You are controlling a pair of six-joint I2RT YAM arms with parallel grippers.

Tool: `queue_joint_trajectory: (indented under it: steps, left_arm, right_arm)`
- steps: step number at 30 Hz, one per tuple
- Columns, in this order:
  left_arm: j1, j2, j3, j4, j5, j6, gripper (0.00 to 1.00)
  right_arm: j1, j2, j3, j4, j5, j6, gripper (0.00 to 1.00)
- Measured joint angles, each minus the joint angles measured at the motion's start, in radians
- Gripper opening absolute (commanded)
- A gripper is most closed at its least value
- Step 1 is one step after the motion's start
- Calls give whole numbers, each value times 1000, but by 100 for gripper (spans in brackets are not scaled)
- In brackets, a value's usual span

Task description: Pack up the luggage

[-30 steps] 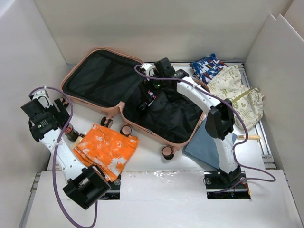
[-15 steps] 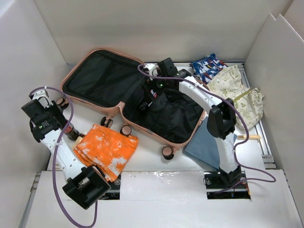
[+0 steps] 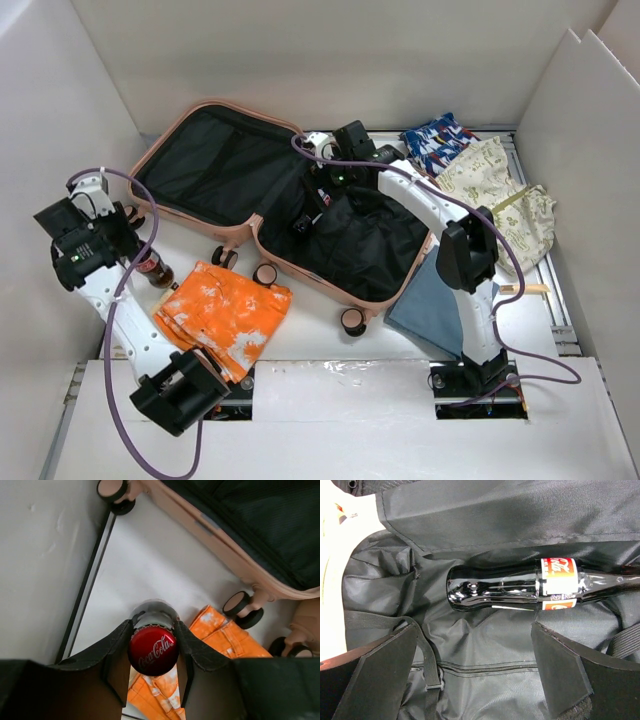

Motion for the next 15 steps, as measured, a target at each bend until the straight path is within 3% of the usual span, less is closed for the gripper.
queue_joint_trajectory:
  steps: [8, 15]
  left_arm:
    - [-45, 7, 142, -67, 67, 25, 0]
    - [-214, 203, 541, -193, 113, 16, 0]
  right_arm:
    - [-11, -2, 0, 8, -3, 5, 99]
    - [-107, -62, -29, 29, 4, 51, 99]
